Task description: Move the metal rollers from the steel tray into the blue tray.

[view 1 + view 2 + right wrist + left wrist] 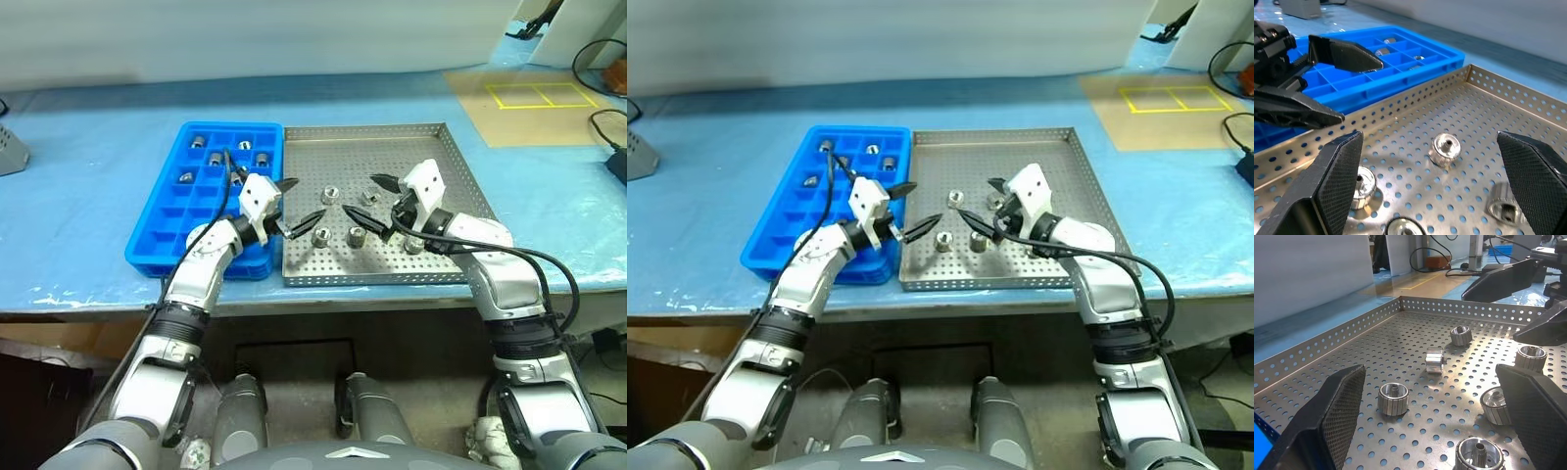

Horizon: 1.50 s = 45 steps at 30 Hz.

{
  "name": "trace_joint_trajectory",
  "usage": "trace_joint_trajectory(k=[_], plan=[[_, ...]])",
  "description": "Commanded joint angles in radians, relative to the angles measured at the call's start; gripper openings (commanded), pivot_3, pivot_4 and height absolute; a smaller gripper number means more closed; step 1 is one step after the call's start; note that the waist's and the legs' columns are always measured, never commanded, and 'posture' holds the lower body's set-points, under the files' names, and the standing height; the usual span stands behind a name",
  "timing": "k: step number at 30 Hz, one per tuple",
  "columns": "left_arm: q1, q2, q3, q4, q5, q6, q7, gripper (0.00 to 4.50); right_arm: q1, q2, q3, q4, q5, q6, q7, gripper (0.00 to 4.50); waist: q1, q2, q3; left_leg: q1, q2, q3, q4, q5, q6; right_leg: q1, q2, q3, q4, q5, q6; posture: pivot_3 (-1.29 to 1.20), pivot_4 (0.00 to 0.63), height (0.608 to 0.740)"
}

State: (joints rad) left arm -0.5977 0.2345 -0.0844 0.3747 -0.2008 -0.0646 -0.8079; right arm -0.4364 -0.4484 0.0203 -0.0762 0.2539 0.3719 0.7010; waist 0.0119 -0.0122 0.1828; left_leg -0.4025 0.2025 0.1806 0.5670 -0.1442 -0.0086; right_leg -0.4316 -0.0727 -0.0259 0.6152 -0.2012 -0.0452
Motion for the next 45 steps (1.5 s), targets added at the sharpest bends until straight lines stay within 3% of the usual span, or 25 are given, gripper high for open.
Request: trace_joint_trajectory(k=[1, 11, 16, 27, 34, 45], plan=[[-0.044, 0.0, 0.003, 0.039, -0.006, -0.035, -0.034, 4.49, 0.018, -0.015, -0.039, -0.076, 0.012, 0.005, -0.025, 4.5, -0.001, 0.0, 0.0, 0.0, 0.0, 0.0, 0.0, 0.0, 0.0, 0.0, 0.0, 0.0, 0.0, 0.0, 0.0, -0.36, 0.15, 0.74], [-0.076, -0.016, 0.007, 0.093, -0.021, -0.04, -0.09, 4.49, 0.058, -0.024, -0.051, -0.121, 0.017, 0.02, -0.055, 4.5, -0.01, 0.0, 0.0, 0.0, 0.0, 0.0, 0.0, 0.0, 0.0, 0.0, 0.0, 0.0, -0.001, 0.0, 0.0, -0.39, 0.15, 0.74], [-0.131, 0.012, -0.015, 0.121, -0.009, 0.068, -0.148, 4.49, 0.066, -0.022, -0.047, -0.127, 0.012, 0.019, -0.065, 4.5, -0.019, 0.0, 0.0, -0.001, 0.0, 0.001, 0.0, 0.0, 0.001, 0.0, 0.0, 0.0, -0.001, 0.0, 0.0, -0.41, 0.15, 0.74], [-0.211, 0.059, -0.045, 0.151, 0.019, 0.09, -0.264, 4.49, 0.103, -0.027, -0.055, -0.164, 0.013, 0.03, -0.092, 4.5, -0.03, 0.0, 0.0, -0.001, -0.001, 0.001, -0.002, -0.001, 0.002, 0.0, 0.0, 0.0, -0.006, 0.0, 0.0, -0.44, 0.15, 0.74], [-0.303, 0.099, -0.093, 0.252, 0.073, 0.078, -0.366, 4.49, 0.109, -0.03, -0.056, -0.163, 0.013, 0.027, -0.099, 4.5, -0.029, 0.0, 0.0, -0.001, -0.001, 0.001, -0.002, -0.001, 0.002, 0.001, 0.0, 0.0, -0.007, 0.0, 0.0, -0.44, 0.15, 0.74], [-0.427, 0.055, -0.158, 0.505, 0.171, 0.005, -0.431, 4.49, 0.109, -0.03, -0.059, -0.168, 0.012, 0.029, -0.107, 4.5, -0.029, 0.0, 0.0, -0.001, -0.001, 0.001, -0.002, -0.002, 0.003, 0.002, 0.0, 0.0, -0.007, 0.0, 0.0, -0.45, 0.15, 0.74]])
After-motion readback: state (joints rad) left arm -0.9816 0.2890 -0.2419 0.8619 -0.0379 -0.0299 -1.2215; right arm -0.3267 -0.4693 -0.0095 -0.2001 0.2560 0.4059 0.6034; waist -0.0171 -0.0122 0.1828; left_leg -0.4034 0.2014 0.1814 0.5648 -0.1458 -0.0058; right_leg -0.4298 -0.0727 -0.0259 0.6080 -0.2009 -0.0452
